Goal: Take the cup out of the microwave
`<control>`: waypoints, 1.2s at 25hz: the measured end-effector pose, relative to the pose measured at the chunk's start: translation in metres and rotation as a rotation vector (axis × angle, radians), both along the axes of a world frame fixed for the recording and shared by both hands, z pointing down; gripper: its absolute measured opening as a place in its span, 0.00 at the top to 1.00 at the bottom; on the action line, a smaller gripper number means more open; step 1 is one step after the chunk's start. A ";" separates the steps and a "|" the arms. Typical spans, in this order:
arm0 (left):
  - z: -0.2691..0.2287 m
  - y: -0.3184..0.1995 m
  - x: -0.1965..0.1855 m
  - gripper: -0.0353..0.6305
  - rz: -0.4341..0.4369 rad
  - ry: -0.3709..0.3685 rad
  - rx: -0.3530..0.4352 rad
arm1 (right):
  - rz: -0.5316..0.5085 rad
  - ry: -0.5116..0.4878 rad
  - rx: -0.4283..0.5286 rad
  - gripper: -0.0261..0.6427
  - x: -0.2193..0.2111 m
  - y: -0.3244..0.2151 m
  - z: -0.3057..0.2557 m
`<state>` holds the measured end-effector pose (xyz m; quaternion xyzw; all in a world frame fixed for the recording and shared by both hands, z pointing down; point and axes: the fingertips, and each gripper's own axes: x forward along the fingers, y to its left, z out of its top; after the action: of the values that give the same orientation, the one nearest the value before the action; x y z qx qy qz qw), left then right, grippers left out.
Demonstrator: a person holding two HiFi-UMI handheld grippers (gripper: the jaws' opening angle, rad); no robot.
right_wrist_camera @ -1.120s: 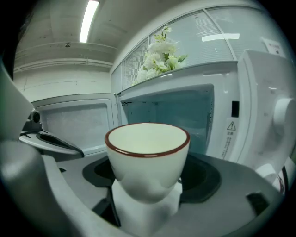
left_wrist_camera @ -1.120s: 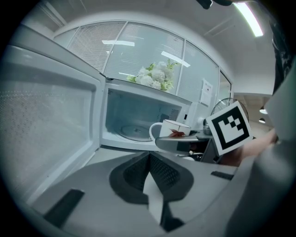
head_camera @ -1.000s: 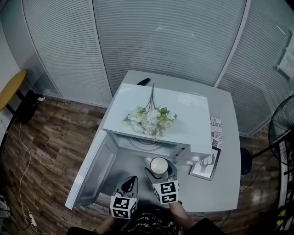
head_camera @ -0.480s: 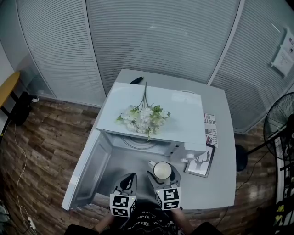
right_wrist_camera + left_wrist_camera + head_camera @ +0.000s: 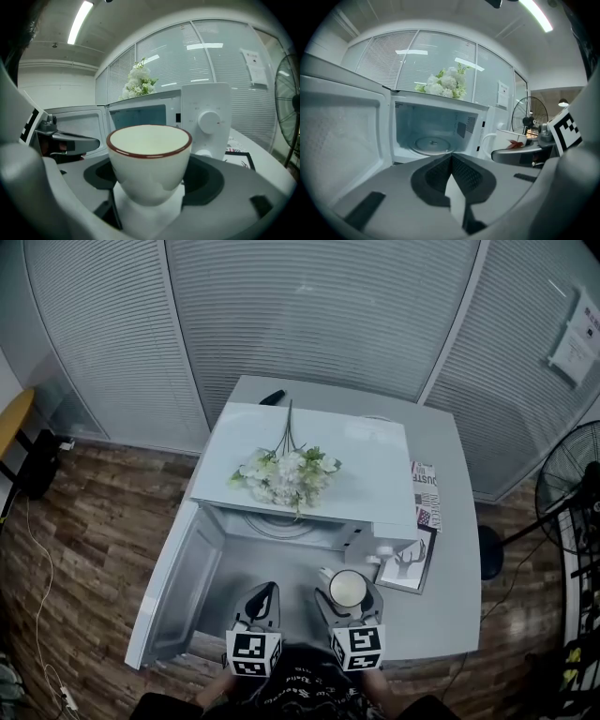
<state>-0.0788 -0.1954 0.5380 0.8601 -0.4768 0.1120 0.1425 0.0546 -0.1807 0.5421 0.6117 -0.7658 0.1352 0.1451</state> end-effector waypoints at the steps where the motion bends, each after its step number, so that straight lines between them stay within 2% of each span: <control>1: -0.001 0.000 0.001 0.94 0.001 0.001 0.001 | 0.002 -0.004 0.002 0.36 0.002 0.002 -0.001; 10: -0.001 0.000 0.009 0.94 0.029 0.002 0.004 | 0.030 -0.006 0.004 0.36 0.011 0.010 -0.006; 16: -0.002 -0.007 0.005 0.94 0.010 -0.008 0.020 | 0.006 0.046 -0.002 0.36 0.009 0.010 -0.005; 30: -0.001 -0.003 0.004 0.94 0.013 -0.010 0.004 | -0.015 0.050 -0.010 0.36 0.001 0.007 -0.003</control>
<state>-0.0752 -0.1985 0.5374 0.8629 -0.4722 0.1163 0.1375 0.0555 -0.1737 0.5386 0.6084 -0.7658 0.1226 0.1684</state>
